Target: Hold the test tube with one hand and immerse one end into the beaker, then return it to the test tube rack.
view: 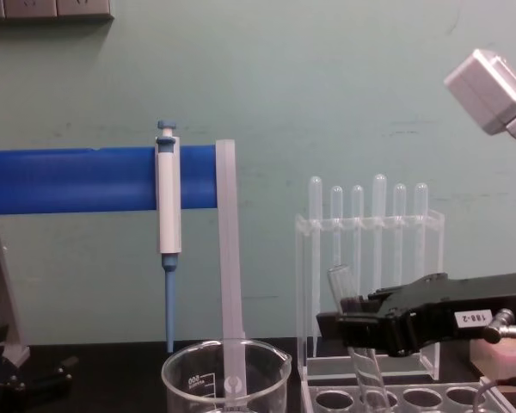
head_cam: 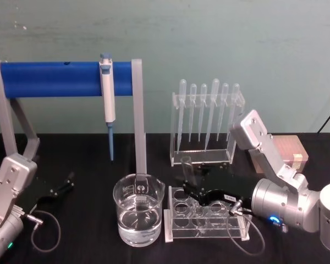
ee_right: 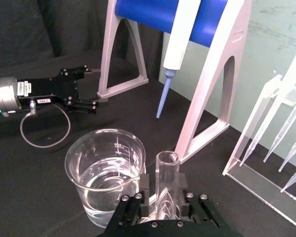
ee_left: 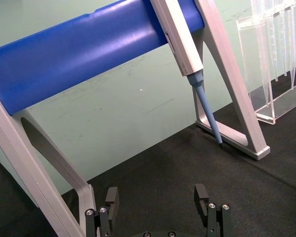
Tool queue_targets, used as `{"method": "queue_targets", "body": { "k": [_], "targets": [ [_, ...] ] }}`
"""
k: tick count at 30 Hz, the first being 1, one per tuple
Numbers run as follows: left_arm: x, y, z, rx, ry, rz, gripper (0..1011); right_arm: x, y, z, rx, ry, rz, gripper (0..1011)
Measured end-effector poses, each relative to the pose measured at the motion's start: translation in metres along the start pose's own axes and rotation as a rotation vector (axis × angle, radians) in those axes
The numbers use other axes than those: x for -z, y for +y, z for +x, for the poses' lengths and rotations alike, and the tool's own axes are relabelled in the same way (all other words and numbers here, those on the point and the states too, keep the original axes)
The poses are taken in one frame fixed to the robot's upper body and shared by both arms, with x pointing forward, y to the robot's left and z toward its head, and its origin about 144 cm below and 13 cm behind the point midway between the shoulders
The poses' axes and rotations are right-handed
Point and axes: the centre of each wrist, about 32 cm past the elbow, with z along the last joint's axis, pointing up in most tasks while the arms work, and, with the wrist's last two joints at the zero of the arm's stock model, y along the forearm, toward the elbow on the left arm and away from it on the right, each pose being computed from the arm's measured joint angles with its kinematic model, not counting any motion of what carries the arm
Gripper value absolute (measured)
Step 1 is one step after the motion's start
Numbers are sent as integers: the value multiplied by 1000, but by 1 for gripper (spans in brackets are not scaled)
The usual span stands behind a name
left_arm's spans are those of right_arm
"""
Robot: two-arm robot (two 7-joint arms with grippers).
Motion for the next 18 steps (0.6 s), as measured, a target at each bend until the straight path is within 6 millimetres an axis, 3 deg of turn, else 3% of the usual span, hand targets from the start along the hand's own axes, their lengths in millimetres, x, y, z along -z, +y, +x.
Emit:
{"method": "queue_targets", "body": {
  "k": [6,18],
  "targets": [
    [0,0,0,0,0,0,1000,-2,-4,-1,9,4,18,224],
    [0,0,0,0,0,0,1000,-19,-31,-2,80,39,175,224]
  ]
}}
